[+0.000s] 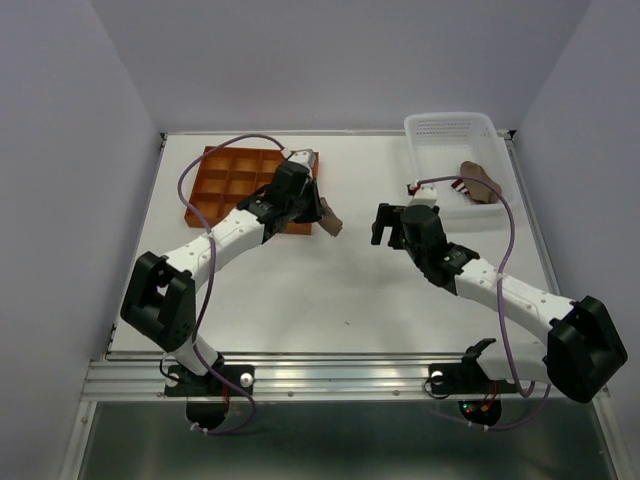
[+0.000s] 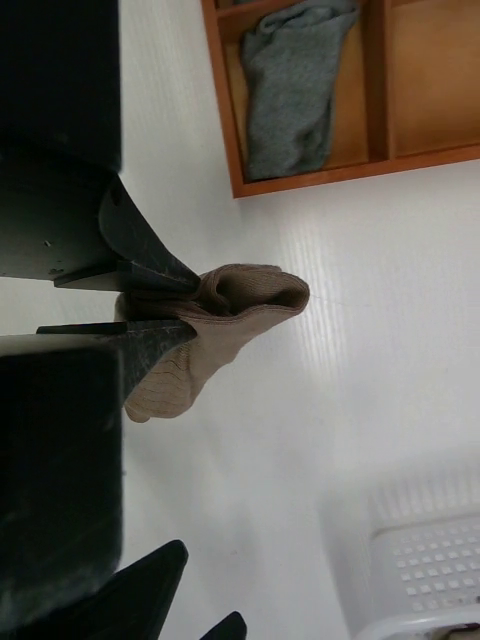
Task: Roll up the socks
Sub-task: Place the rolled socks into the container
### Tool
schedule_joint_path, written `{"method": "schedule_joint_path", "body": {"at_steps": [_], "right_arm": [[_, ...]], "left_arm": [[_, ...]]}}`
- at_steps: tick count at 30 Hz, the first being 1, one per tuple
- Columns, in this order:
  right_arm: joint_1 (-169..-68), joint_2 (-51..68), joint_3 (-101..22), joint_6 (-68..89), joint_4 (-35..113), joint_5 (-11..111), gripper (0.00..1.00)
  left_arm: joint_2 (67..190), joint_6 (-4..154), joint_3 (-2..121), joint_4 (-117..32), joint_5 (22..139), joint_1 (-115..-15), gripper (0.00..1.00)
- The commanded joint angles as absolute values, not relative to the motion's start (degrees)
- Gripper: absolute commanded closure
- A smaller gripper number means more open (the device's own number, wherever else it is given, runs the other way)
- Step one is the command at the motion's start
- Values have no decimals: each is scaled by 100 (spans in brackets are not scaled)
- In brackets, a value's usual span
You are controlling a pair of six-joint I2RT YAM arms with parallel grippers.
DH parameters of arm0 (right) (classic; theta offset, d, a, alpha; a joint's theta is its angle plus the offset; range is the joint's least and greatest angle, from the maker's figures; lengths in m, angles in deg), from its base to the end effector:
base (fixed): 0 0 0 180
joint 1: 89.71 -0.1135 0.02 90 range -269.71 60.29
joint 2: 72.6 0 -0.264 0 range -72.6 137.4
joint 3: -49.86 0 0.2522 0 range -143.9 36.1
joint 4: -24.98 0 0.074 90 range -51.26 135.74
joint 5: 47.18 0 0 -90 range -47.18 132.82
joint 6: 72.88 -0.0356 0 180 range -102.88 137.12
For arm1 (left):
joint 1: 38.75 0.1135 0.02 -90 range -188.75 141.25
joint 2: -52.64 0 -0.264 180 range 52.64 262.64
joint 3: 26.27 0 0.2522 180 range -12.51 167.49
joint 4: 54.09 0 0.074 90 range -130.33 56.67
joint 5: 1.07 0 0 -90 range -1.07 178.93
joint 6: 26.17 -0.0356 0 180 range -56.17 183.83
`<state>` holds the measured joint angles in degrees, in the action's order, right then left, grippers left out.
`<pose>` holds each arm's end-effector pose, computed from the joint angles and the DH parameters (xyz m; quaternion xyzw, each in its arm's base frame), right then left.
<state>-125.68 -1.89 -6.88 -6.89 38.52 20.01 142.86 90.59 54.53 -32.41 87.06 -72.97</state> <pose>0.2285 0.1487 0.2525 0.0147 0.8442 0.1077 0.5249 0.3000 -0.2055 0.2796 0.0646 0.8683 -0.2617 0.4164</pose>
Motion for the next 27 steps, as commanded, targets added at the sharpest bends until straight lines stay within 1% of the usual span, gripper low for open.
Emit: {"method": "schedule_joint_path", "body": {"at_steps": [1, 9, 18, 21, 23, 25, 27], "right_arm": [[-12531, -335, -617, -767, 3690, 1320, 0], [-12478, -256, -635, -635, 3690, 1389, 0], [-12478, -89, -670, -547, 3690, 1601, 0], [-12425, -45, -670, -538, 3681, 1610, 0], [-12425, -10, -679, -538, 3681, 1654, 0], [-12425, 78, -714, -538, 3681, 1723, 0], [-12425, 113, -723, -529, 3681, 1785, 0]], "left_arm": [[14009, 8607, 6008, -3180, 9156, -7092, 100], [14211, 8141, 6588, -3505, 8920, -6161, 100], [14606, 7780, 6624, -4032, 8919, -5300, 100], [14677, 7666, 6370, -4610, 8718, -5062, 100], [14756, 7674, 6316, -4840, 8069, -4790, 100], [14975, 7806, 6570, -4798, 7499, -4693, 100], [15142, 7868, 6781, -4832, 7356, -4701, 100]]}}
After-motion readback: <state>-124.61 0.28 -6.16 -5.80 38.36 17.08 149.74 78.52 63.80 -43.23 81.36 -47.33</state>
